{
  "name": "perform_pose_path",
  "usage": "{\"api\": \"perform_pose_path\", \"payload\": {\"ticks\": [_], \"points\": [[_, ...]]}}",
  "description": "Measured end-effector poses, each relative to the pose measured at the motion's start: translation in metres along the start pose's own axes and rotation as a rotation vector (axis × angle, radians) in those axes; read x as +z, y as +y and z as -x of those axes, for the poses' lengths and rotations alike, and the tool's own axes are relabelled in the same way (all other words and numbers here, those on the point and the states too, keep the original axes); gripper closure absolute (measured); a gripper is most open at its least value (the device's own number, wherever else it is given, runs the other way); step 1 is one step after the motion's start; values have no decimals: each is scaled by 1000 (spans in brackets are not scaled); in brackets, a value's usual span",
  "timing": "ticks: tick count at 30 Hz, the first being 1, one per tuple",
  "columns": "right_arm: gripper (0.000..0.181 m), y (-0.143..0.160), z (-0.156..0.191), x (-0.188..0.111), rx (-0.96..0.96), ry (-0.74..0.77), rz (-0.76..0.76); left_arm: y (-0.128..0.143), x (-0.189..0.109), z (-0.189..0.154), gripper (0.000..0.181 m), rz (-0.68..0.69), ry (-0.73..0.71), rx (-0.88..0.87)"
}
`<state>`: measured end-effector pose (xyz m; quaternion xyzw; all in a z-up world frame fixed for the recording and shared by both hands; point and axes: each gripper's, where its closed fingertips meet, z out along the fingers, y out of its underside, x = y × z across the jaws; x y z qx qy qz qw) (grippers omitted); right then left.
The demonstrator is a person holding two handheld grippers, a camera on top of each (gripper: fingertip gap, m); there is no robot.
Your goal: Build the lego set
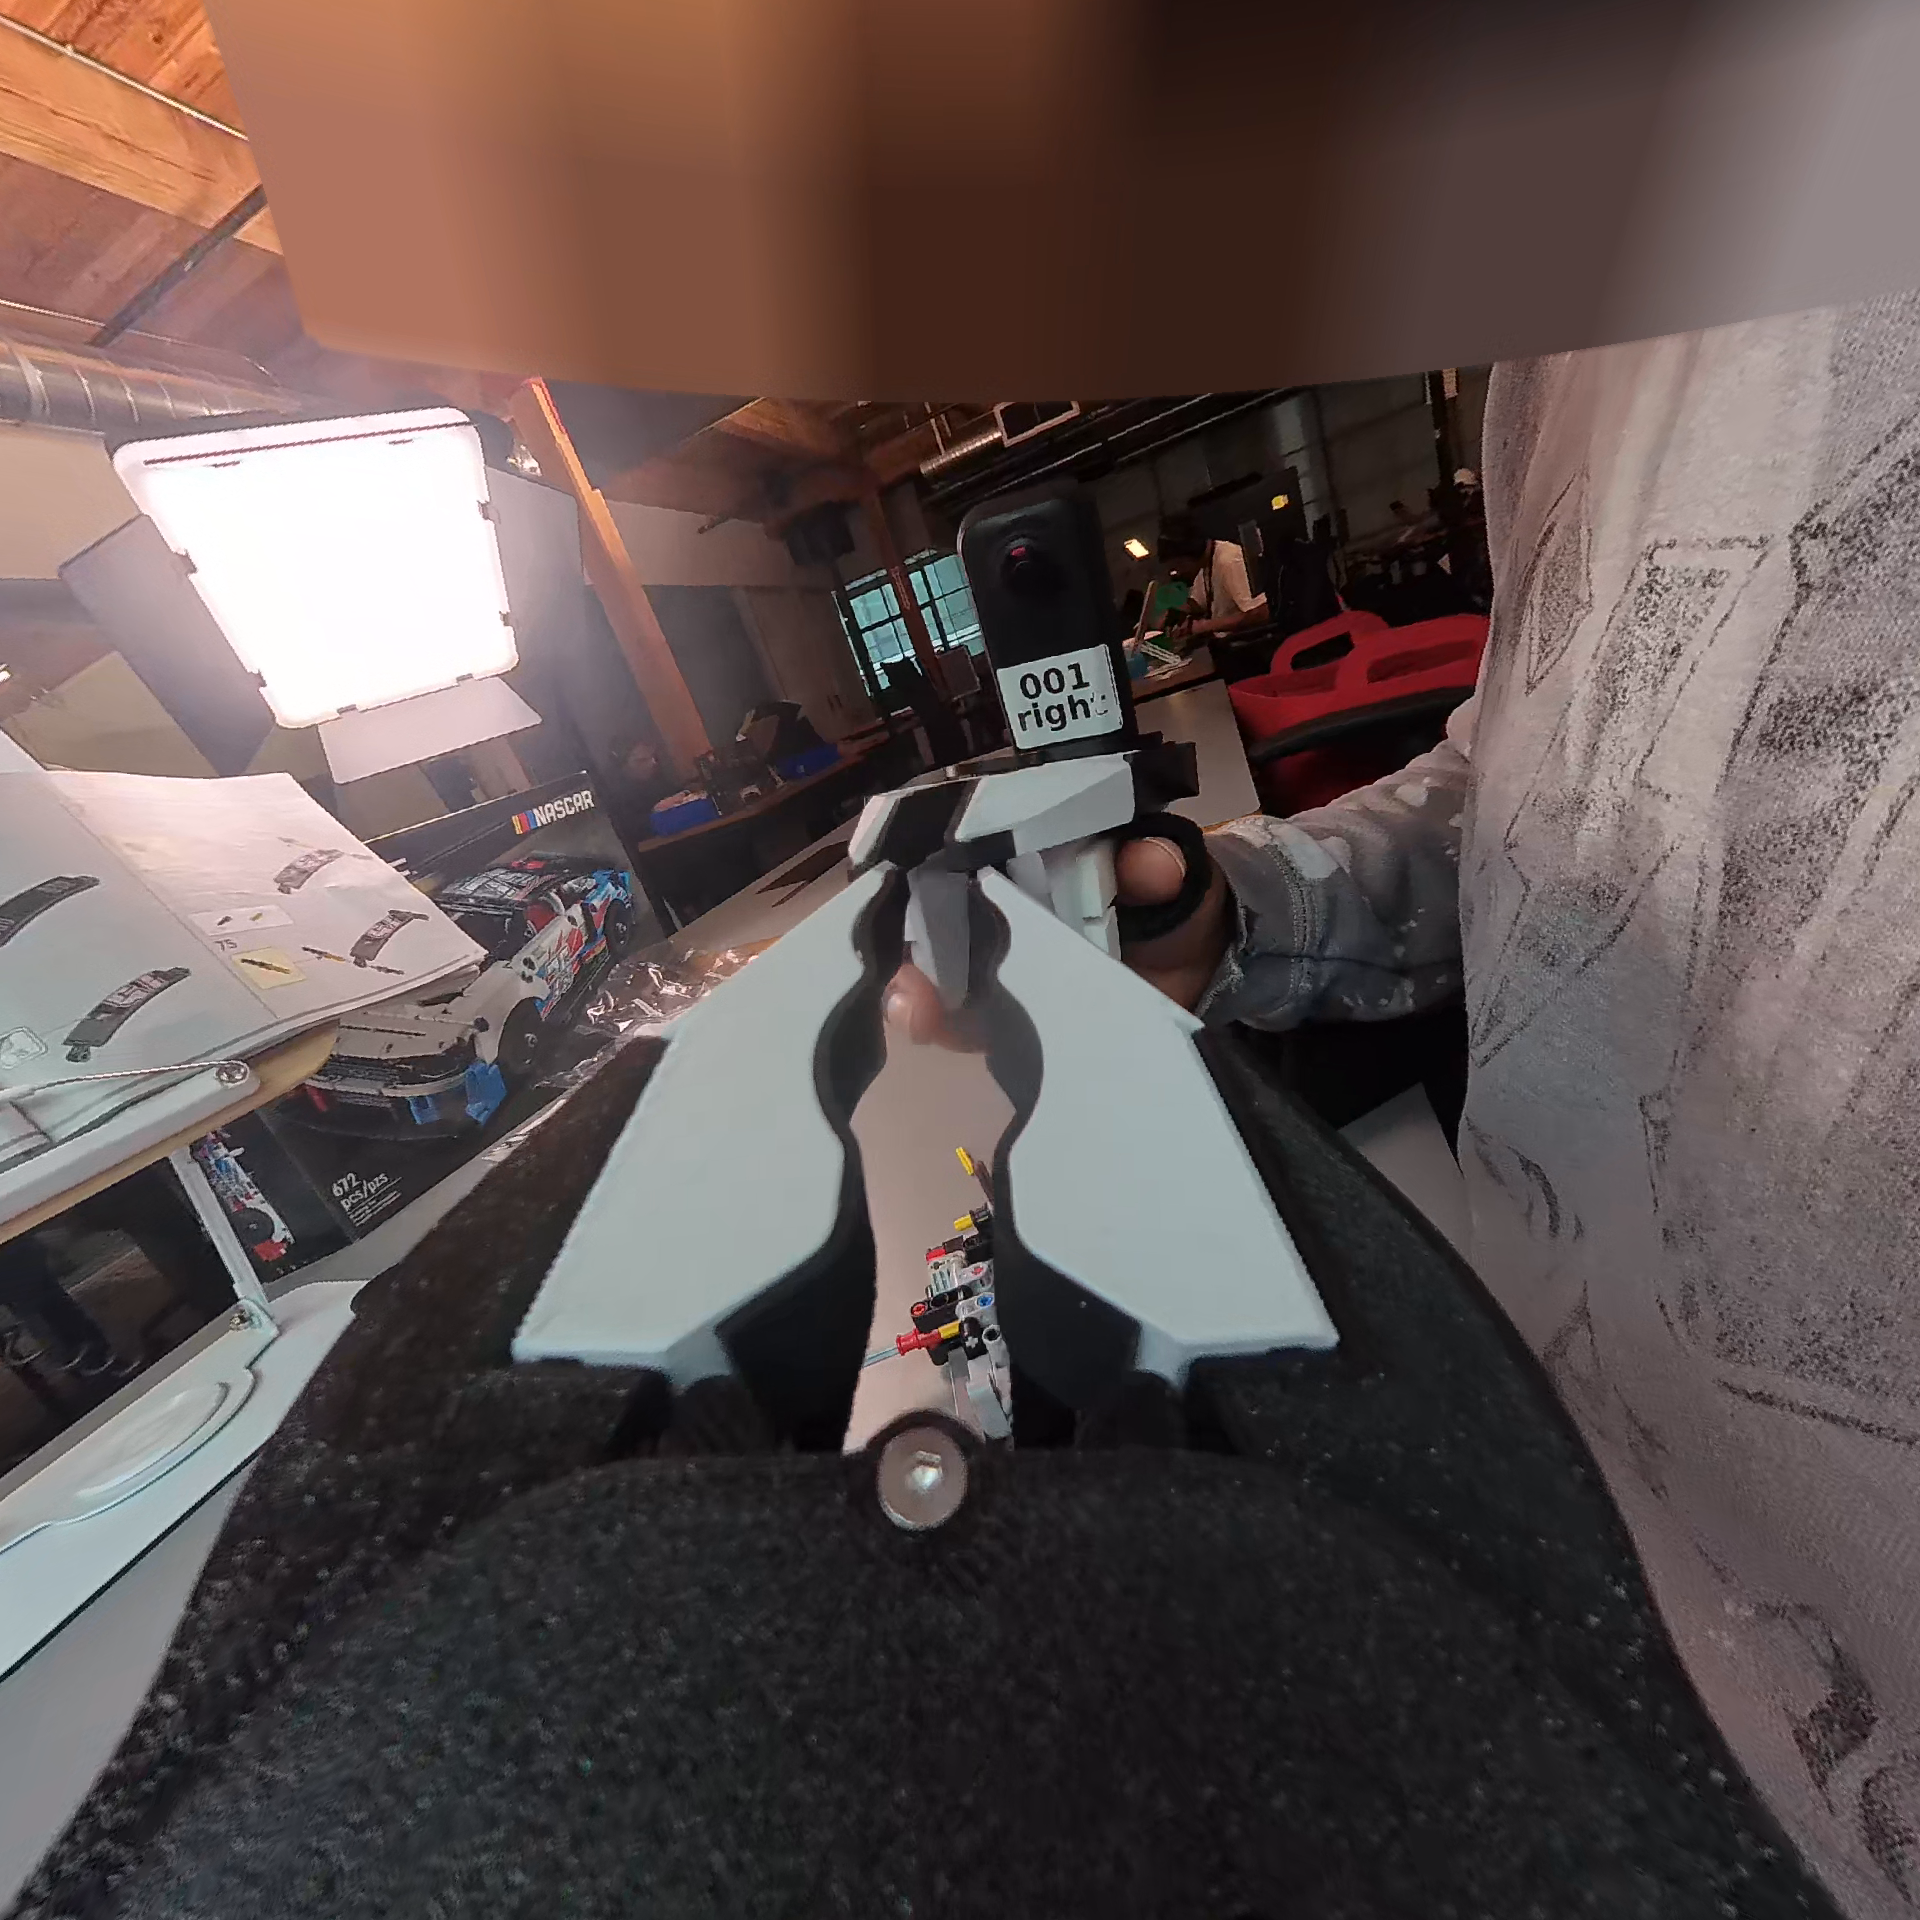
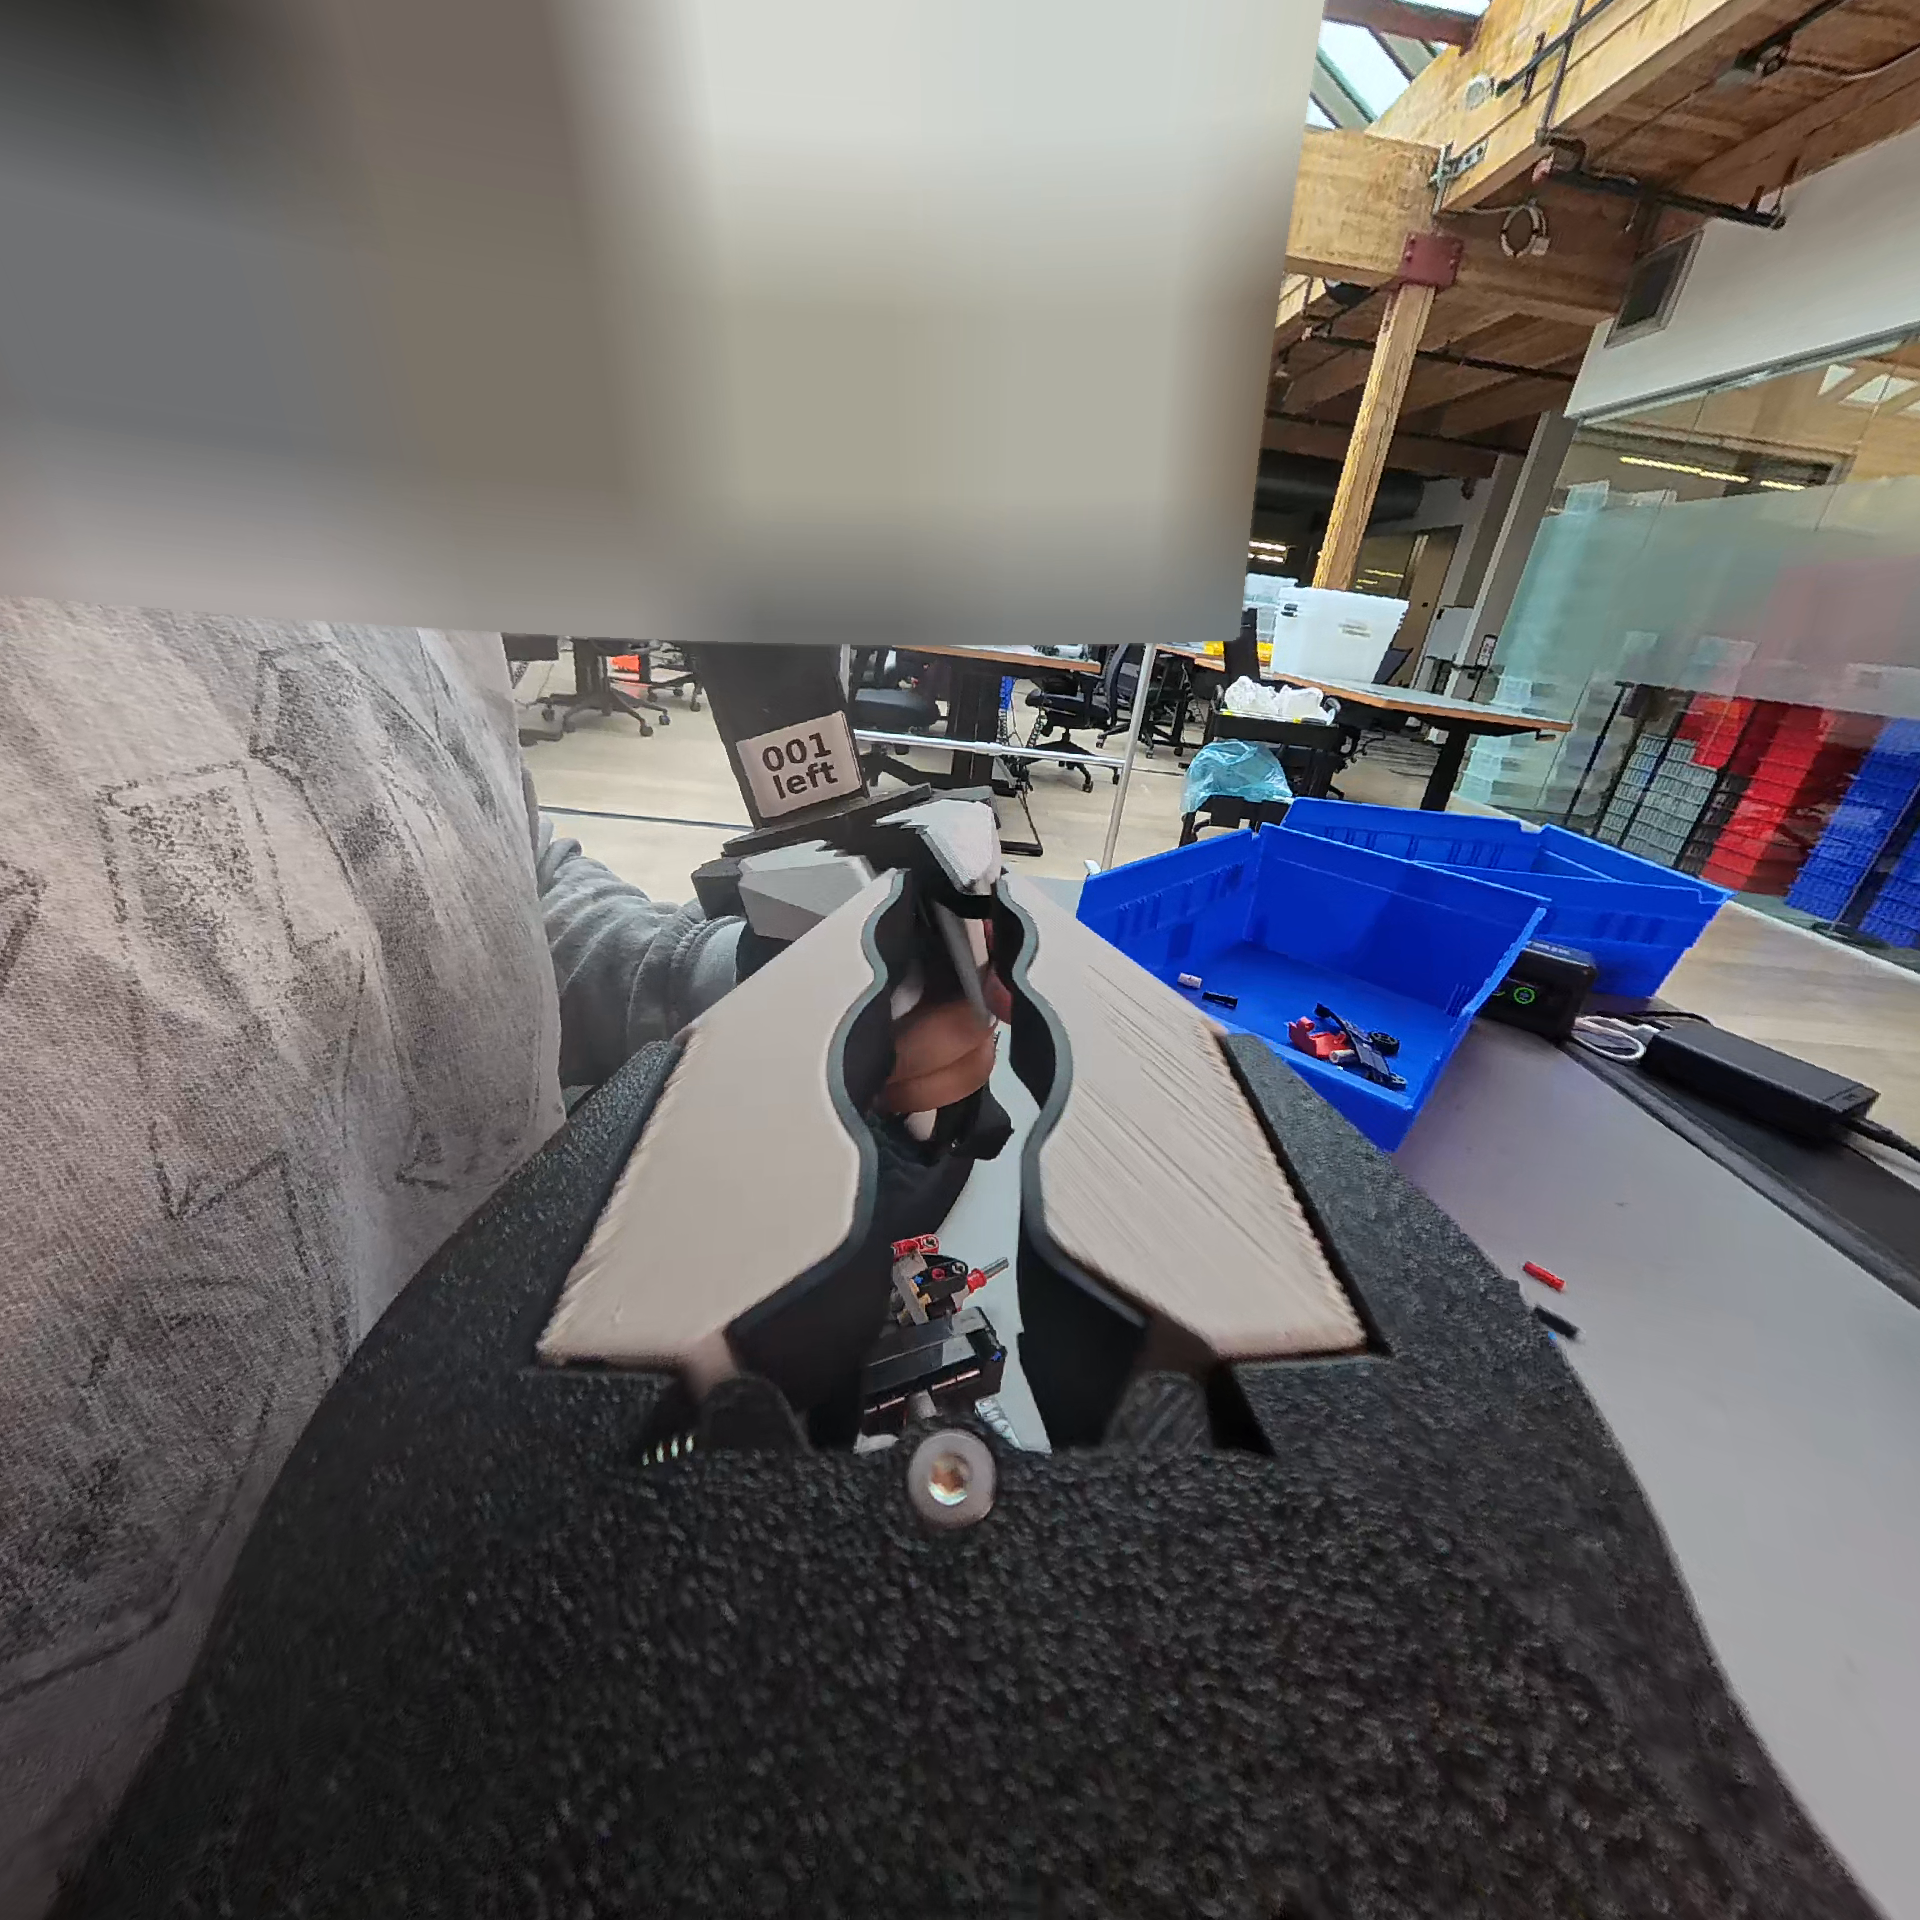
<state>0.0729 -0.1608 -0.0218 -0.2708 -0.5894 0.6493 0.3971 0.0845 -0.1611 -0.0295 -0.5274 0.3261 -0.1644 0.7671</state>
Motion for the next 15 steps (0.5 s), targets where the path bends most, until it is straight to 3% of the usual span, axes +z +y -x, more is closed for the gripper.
{"api": "perform_pose_path", "payload": {"ticks": [15], "points": [[174,7,-3,6,23,32,12,3,0,0,167,10,-7,38]]}}
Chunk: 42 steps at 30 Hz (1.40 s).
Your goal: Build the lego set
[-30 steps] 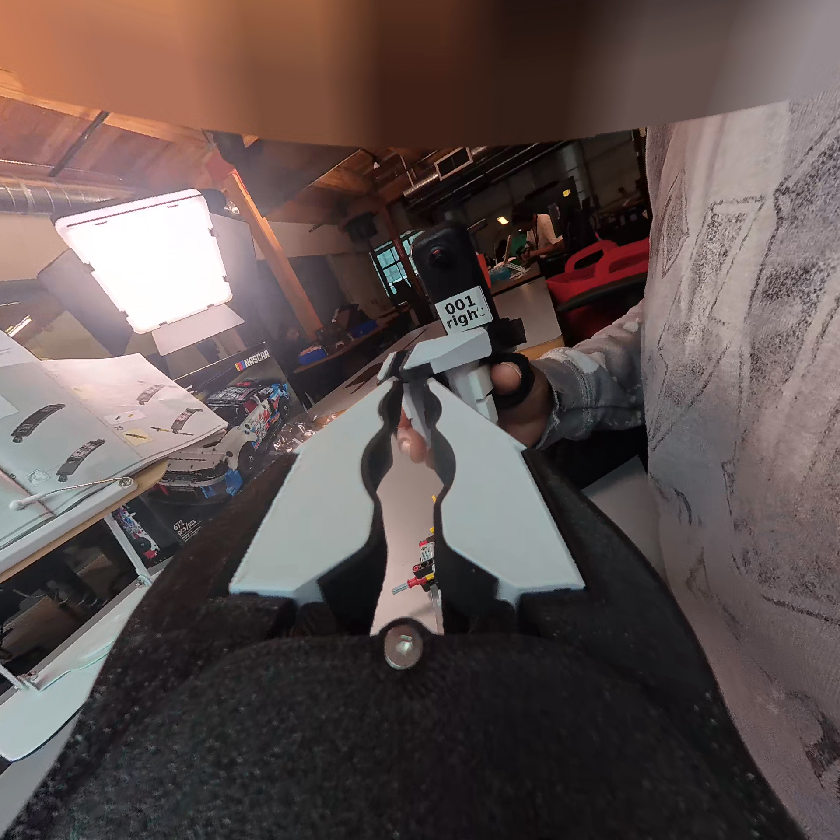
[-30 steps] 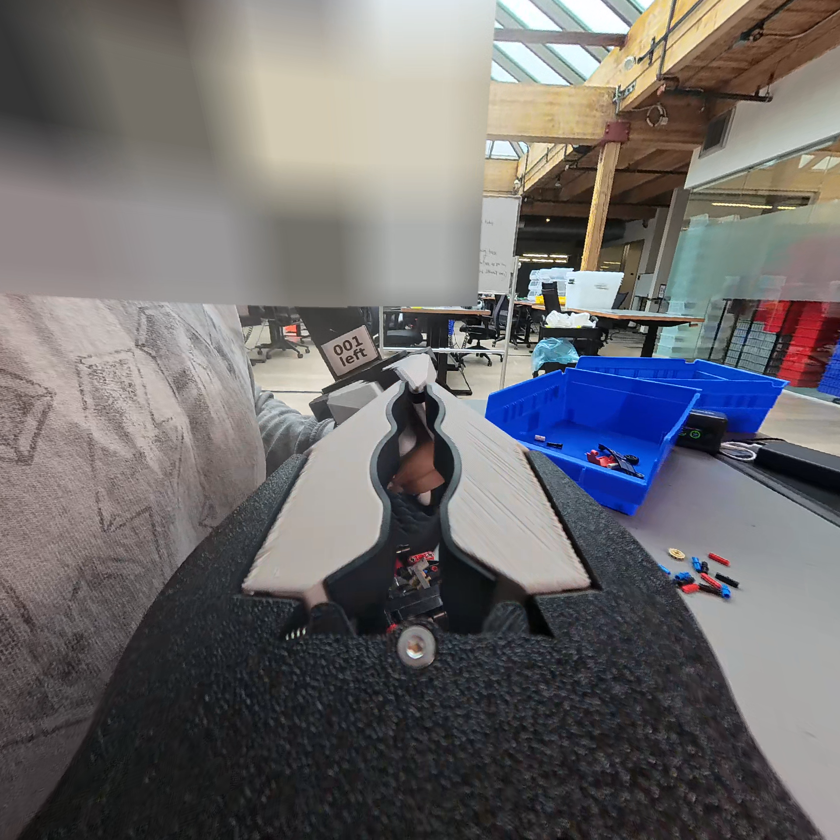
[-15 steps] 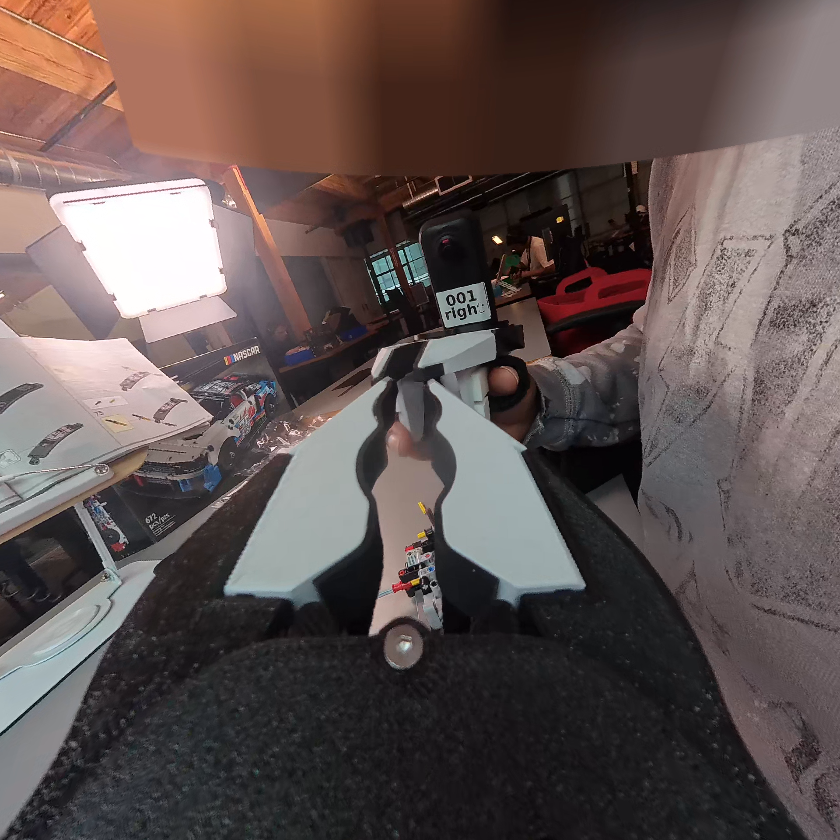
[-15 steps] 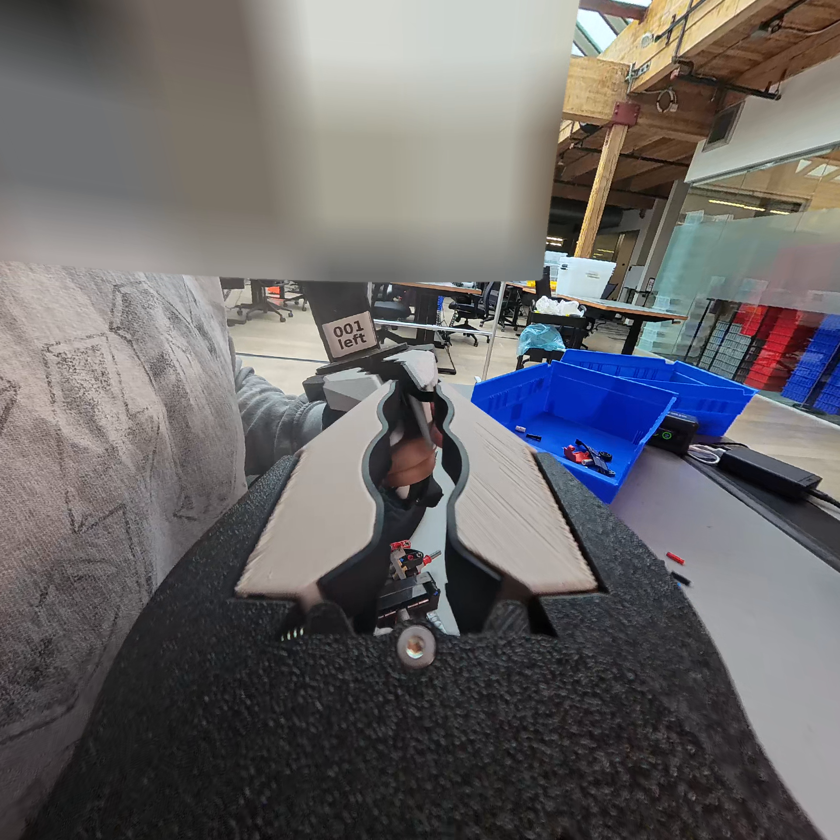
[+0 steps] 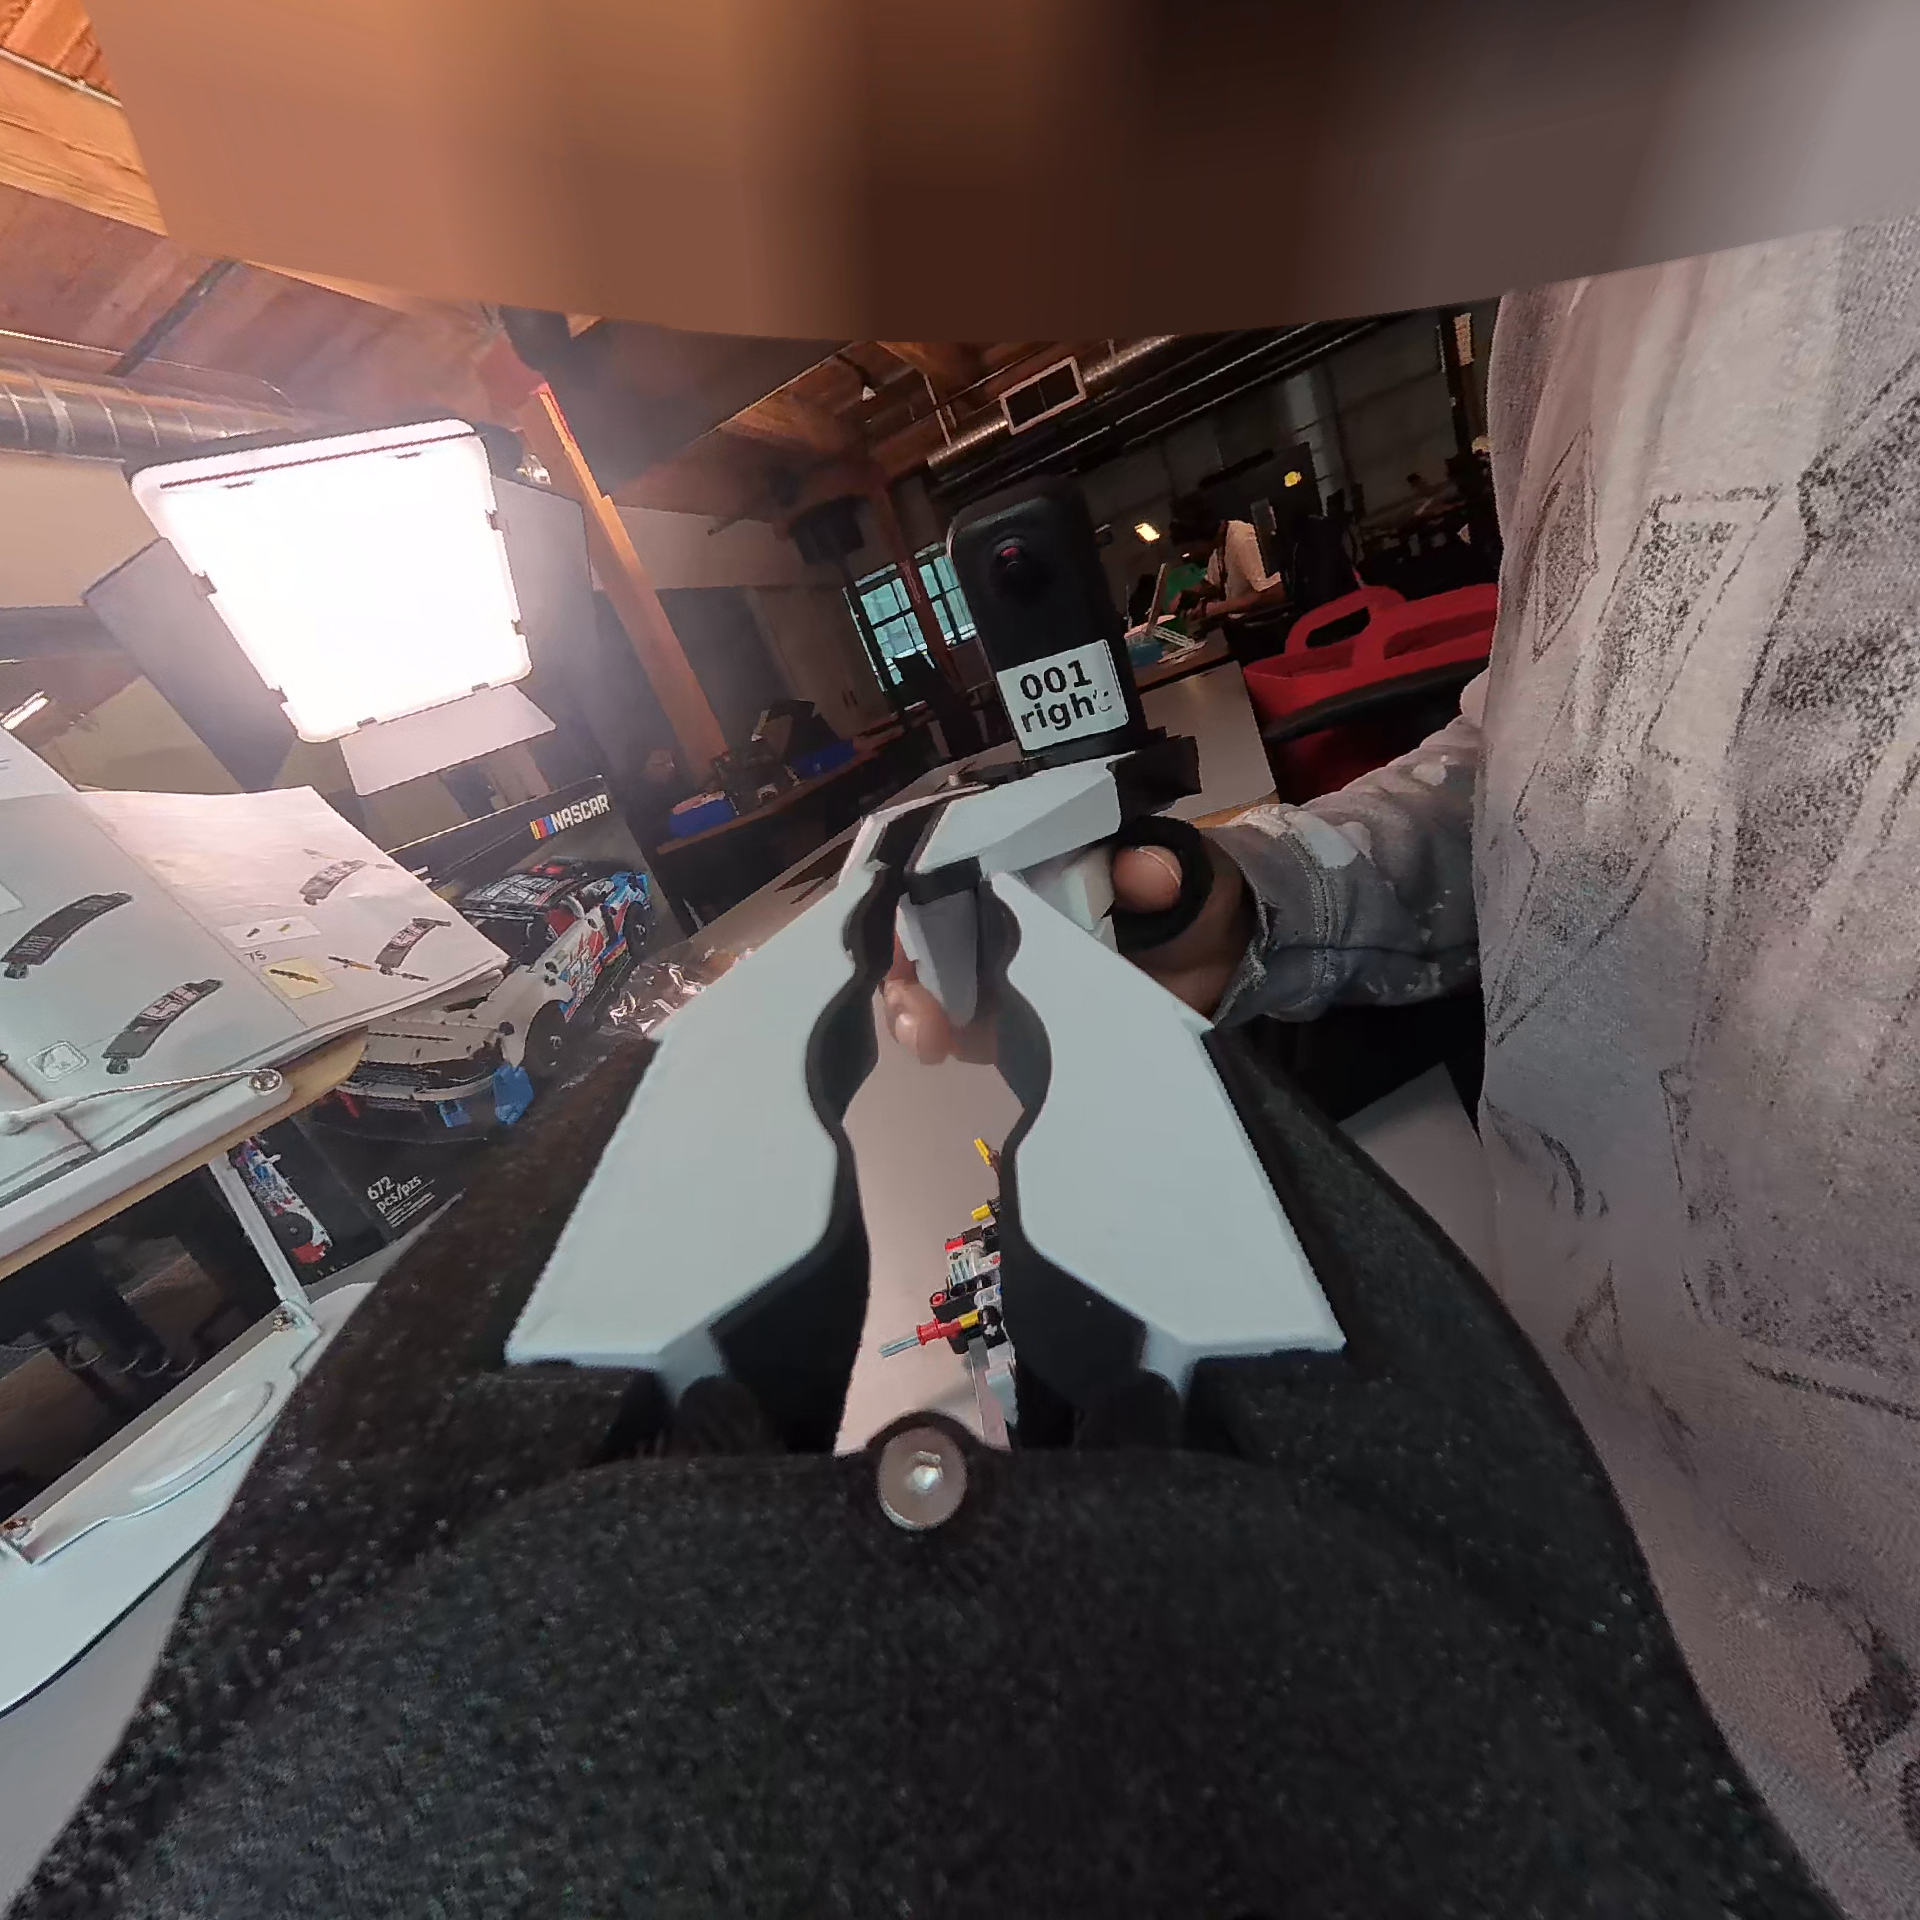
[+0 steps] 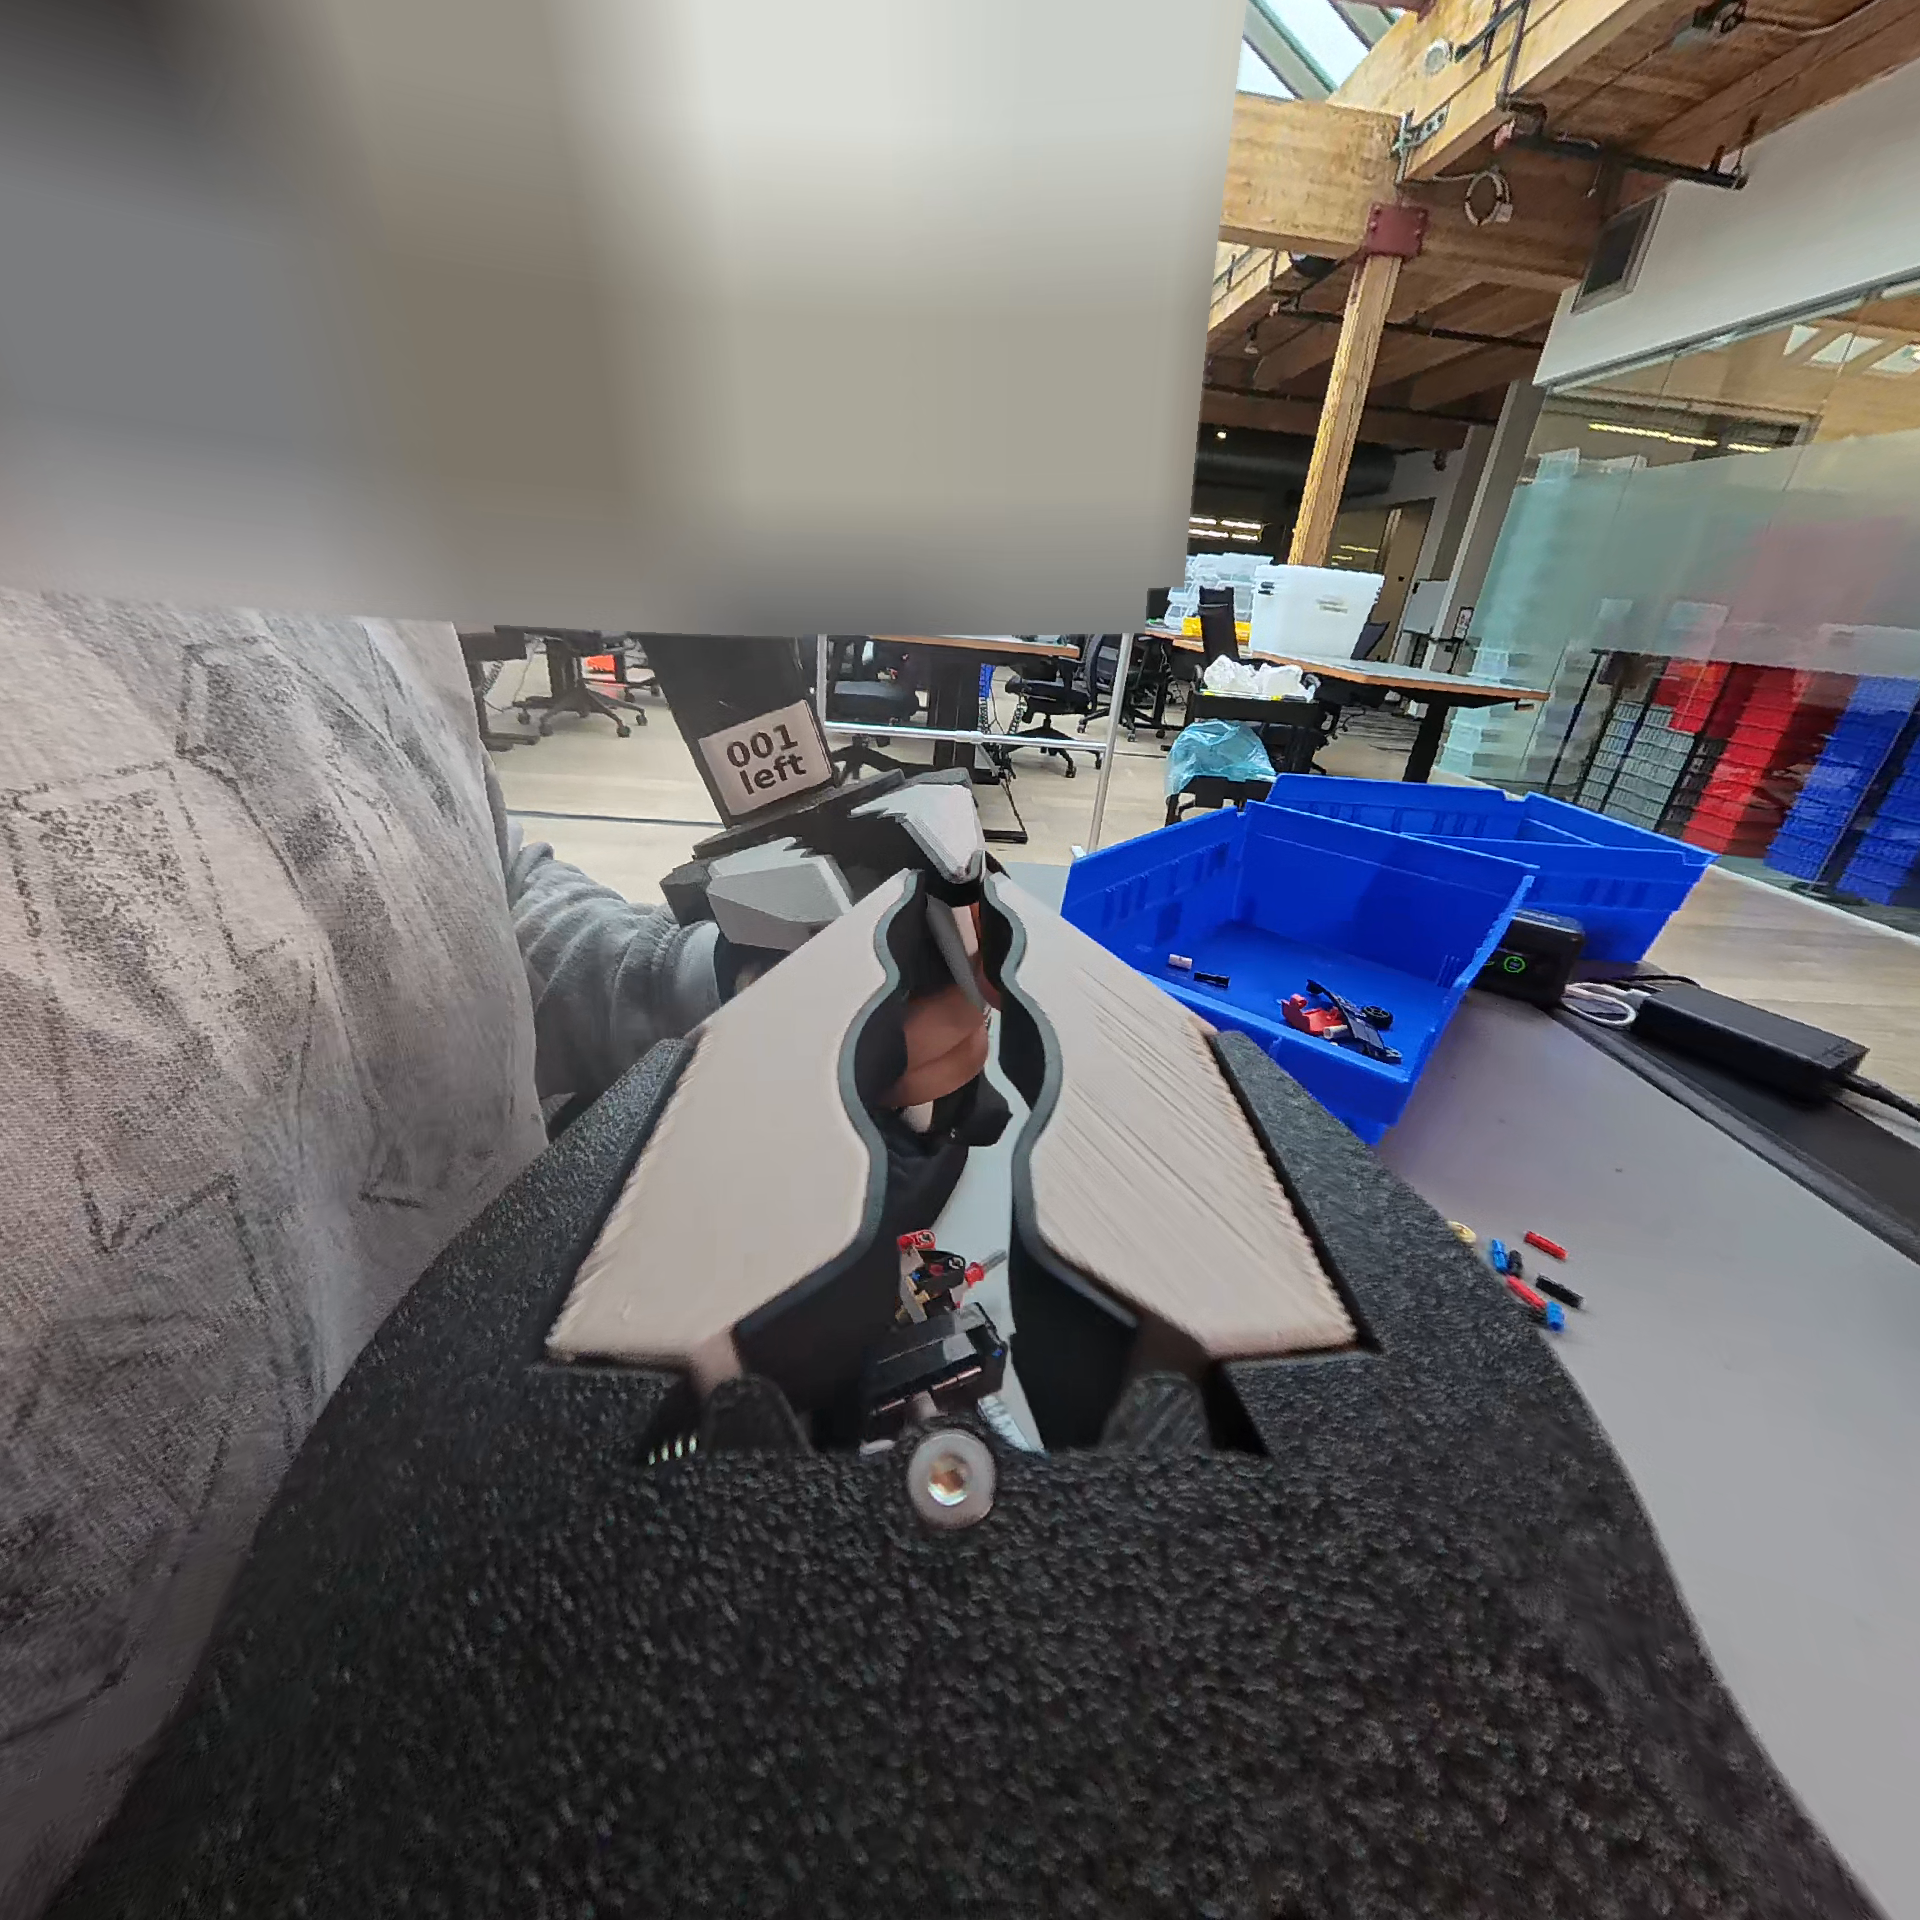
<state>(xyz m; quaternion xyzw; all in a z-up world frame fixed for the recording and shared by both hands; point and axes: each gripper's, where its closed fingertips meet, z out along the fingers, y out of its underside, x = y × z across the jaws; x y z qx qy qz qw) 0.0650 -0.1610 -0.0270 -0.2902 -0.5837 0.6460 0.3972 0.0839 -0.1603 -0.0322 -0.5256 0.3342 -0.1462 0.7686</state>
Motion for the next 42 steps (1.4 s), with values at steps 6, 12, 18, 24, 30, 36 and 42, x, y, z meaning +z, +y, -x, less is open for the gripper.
{"api": "perform_pose_path", "payload": {"ticks": [6,12,18,24,30,36,42], "points": [[176,8,-4,0,-168,58,109,9,0,1,169,44,6,-50],[175,18,-8,-2,-241,80,195,20,1,0,166,103,19,-119],[172,30,-11,-4,-240,94,237,30,4,-5,156,163,47,-174],[173,31,-10,-4,-128,83,202,32,3,-4,160,170,44,-153],[173,37,-9,-4,-142,77,253,37,2,-4,161,193,27,-143],[174,37,-5,-4,-157,52,258,34,1,-6,162,154,37,-189],[173,28,-8,0,-178,99,154,18,-1,-1,159,14,95,-468]]}}
